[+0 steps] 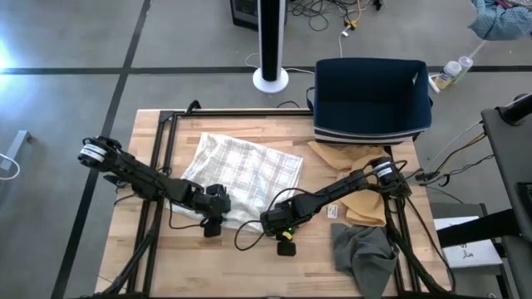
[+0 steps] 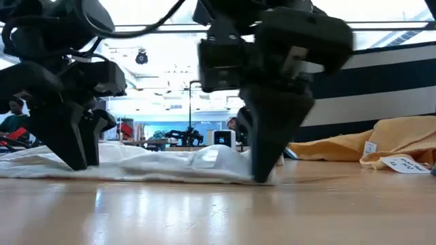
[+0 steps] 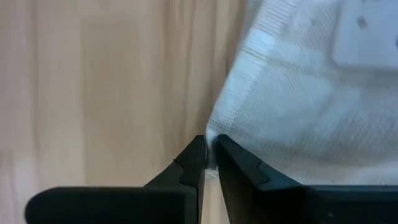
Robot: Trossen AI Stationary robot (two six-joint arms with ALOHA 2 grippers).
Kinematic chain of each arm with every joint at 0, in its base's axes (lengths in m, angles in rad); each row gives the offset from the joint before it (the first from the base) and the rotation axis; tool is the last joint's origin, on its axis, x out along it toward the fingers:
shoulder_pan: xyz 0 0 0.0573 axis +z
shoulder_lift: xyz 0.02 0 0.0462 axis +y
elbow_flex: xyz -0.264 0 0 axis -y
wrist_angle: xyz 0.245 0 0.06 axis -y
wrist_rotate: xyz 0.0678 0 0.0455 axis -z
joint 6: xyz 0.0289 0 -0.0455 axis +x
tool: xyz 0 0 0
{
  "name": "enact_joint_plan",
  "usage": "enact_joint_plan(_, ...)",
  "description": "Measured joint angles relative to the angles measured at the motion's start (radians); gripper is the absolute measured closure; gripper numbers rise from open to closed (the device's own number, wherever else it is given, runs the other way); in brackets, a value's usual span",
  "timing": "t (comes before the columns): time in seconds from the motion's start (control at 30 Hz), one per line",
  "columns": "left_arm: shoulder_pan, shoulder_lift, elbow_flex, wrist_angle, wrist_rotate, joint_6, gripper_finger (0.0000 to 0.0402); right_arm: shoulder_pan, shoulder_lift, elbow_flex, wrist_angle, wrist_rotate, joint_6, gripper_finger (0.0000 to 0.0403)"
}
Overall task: Fold towel
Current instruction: Fold the white towel
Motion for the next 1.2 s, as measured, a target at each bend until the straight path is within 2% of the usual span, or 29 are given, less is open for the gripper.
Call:
enact_joint_plan(0.4, 0.000, 0.000, -0.002, 0.048, -0.001, -0.027, 0.0324, -0.001, -0.068, -0.012, -0.219, 0.043, -0.139, 0.0350)
enact_joint_plan(0.67, -0.020, 0.000, 0.041, 0.048, 0.070, -0.061, 0.0301, 0.009, -0.116, -0.012, -0.227, -0.001, -0.112, 0.0322)
enact_joint_plan(0.9, -0.033, 0.033, 0.022, 0.044, 0.050, -0.051, 0.0281, 0.013, -0.182, -0.009, -0.195, 0.042, -0.078, 0.0299)
enact_joint_plan(1.2, -0.034, 0.069, 0.026, 0.071, 0.041, -0.103, 0.0282, 0.013, -0.231, 0.024, -0.190, 0.054, -0.025, 0.0282)
